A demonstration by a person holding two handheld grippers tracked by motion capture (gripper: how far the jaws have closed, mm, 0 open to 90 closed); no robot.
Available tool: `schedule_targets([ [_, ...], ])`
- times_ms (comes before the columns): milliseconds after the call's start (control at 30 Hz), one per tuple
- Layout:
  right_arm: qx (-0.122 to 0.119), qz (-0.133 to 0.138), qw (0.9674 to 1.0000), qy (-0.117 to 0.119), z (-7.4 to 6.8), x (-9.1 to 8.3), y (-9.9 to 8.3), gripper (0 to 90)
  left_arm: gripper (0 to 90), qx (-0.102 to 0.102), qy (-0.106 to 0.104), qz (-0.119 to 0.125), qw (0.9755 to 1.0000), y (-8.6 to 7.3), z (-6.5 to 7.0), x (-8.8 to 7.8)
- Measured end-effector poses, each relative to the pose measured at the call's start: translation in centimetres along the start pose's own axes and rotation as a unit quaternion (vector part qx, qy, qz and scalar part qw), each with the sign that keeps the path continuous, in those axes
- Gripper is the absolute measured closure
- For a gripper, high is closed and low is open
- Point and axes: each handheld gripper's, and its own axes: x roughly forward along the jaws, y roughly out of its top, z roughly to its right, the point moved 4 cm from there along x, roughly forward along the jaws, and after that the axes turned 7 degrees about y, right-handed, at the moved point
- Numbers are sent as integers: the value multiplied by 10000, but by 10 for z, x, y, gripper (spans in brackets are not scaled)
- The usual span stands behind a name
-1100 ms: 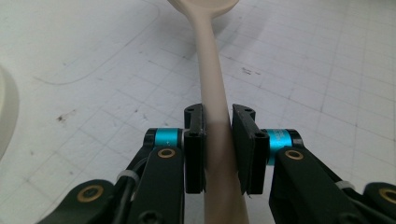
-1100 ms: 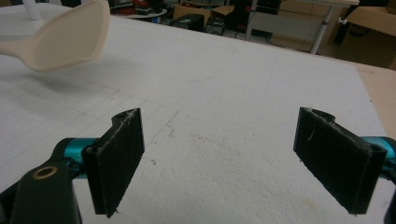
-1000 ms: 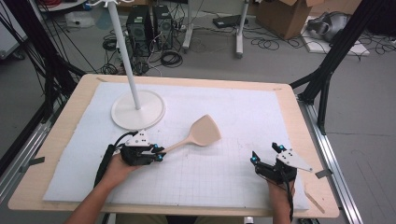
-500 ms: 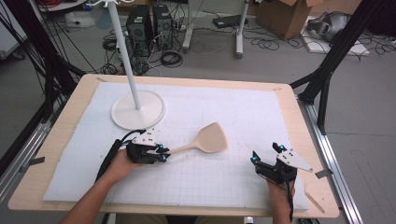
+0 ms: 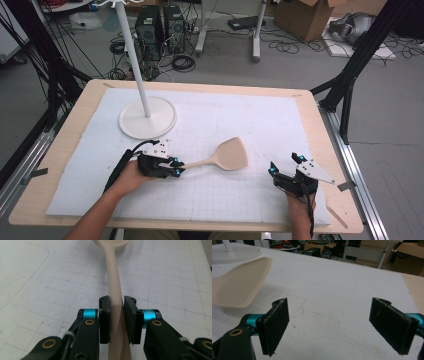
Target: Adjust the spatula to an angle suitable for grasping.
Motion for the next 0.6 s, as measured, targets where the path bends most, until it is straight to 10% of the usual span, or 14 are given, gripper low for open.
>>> schedule_targets([
  [600, -43, -16, 10000, 1, 0, 1, 0, 148, 754, 335, -403, -247, 9983, 7, 1, 20],
])
